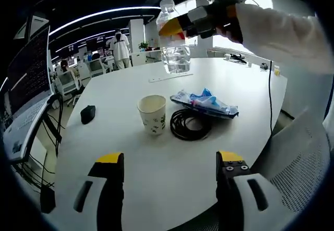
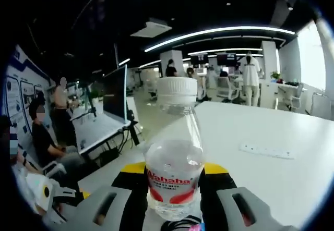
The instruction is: Arrange the tabletop items into an orderly group along one side of the table until the central work area is clear of visible clutter.
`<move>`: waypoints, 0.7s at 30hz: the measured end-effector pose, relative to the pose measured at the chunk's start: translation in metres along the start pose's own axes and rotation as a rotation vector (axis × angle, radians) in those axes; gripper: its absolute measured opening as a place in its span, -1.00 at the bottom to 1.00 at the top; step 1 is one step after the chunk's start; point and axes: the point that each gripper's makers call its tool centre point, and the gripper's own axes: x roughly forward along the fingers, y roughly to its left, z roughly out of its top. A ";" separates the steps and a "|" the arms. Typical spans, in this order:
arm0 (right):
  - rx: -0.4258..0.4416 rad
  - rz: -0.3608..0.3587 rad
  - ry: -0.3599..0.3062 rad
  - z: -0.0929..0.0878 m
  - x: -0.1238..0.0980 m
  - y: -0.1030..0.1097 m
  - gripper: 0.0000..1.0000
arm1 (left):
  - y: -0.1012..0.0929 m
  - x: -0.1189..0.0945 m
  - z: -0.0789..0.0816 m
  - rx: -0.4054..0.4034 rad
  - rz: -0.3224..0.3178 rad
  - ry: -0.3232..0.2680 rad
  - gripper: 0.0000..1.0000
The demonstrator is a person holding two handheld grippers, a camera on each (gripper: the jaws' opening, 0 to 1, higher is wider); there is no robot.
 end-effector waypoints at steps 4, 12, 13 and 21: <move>0.023 -0.005 -0.015 -0.005 -0.012 0.005 -0.28 | 0.004 -0.001 0.004 -0.038 0.001 -0.016 0.46; 0.052 -0.028 -0.021 -0.016 -0.029 0.007 -0.27 | -0.005 -0.004 0.014 -0.119 -0.068 -0.066 0.55; 0.050 -0.030 -0.019 -0.019 -0.031 0.007 -0.27 | -0.005 -0.005 0.017 -0.131 -0.075 -0.080 0.53; 0.068 -0.055 -0.010 -0.035 -0.047 0.006 -0.26 | -0.024 -0.014 0.033 -0.278 -0.245 -0.138 0.56</move>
